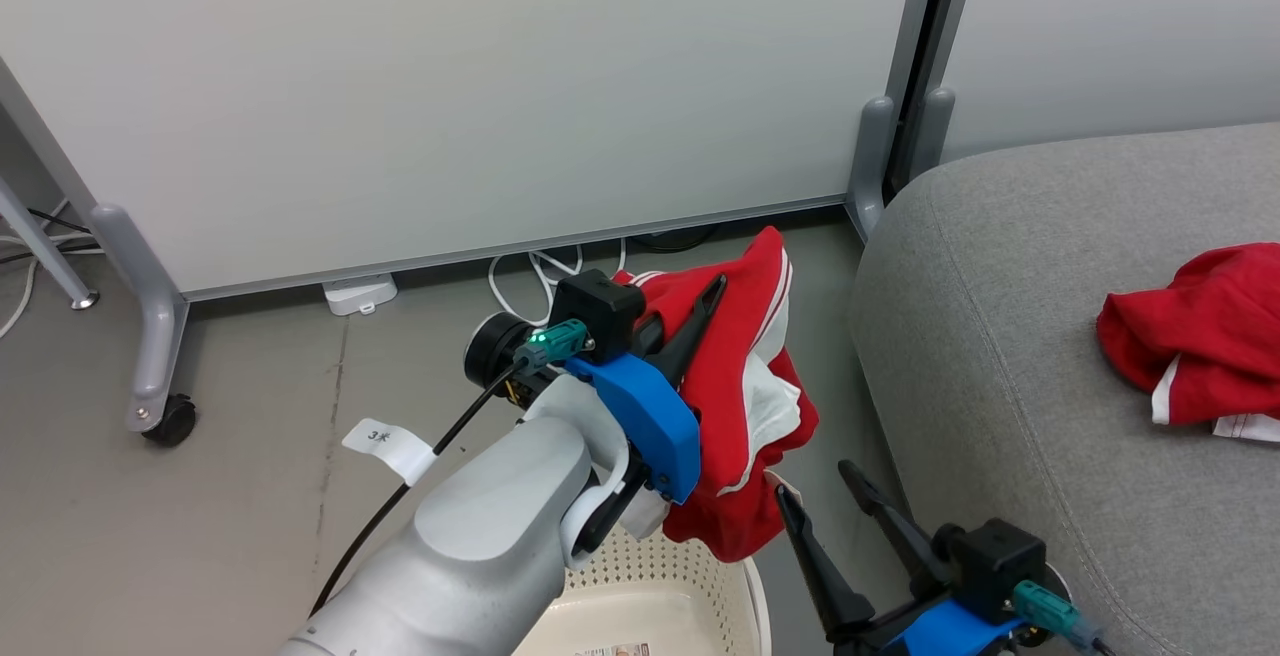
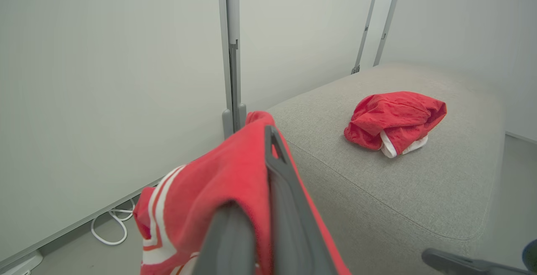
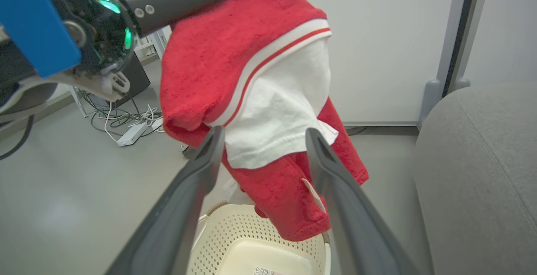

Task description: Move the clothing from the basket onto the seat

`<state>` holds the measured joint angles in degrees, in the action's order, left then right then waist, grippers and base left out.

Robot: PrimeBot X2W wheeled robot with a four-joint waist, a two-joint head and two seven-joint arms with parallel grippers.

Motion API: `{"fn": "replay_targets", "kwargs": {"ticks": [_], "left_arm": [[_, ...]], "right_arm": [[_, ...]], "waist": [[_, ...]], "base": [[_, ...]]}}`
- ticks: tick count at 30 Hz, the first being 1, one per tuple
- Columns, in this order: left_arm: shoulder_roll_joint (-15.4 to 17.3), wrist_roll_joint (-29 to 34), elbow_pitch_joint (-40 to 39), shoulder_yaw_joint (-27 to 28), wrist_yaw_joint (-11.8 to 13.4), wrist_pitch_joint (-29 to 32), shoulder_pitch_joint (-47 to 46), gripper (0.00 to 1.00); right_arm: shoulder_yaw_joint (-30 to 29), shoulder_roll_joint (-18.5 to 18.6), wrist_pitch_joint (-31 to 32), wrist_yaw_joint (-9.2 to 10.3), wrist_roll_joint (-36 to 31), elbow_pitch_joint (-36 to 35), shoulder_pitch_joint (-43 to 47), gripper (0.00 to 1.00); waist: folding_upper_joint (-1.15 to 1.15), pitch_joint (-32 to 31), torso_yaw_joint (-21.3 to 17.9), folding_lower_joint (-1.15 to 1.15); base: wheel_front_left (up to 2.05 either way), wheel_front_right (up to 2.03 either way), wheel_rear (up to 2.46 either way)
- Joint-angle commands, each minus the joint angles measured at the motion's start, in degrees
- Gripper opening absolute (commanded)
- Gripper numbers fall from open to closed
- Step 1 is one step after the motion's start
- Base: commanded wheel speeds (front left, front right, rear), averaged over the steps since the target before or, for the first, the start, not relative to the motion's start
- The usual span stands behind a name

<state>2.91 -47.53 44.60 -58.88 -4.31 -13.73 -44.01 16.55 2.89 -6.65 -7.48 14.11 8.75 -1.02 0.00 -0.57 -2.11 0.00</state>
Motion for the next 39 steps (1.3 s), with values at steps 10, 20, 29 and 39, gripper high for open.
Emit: {"fn": "replay_targets", "kwargs": {"ticks": [10,20,29,39], "left_arm": [[-0.01,-1.94,-0.59,-2.17,0.68,-0.67,-1.26,0.0],[-0.02,-3.54,-0.43,-4.18,0.91,-0.91,-2.13,0.0],[-0.01,-4.77,-0.05,-5.75,1.0,-1.05,-2.6,0.0],[-0.02,-5.96,-0.05,-7.27,1.2,-1.16,-3.37,0.0]], "right_arm": [[5.81,0.01,-0.91,-0.04,-1.87,8.06,-5.28,1.0],[10.1,0.02,-4.82,-0.04,0.13,19.4,-12.93,1.0],[12.54,0.01,-7.68,-0.04,3.61,25.65,-18.68,1.0],[12.29,0.02,-8.62,-0.04,5.95,28.25,-22.93,1.0]], "waist": [[0.0,0.09,0.7,0.0],[0.0,-0.03,1.37,0.0],[0.0,0.2,1.95,0.0],[0.0,0.37,2.17,0.0]], "base": [[0.0,0.0,0.0],[0.0,0.0,0.0],[0.0,0.0,0.0],[0.0,0.0,0.0]]}}
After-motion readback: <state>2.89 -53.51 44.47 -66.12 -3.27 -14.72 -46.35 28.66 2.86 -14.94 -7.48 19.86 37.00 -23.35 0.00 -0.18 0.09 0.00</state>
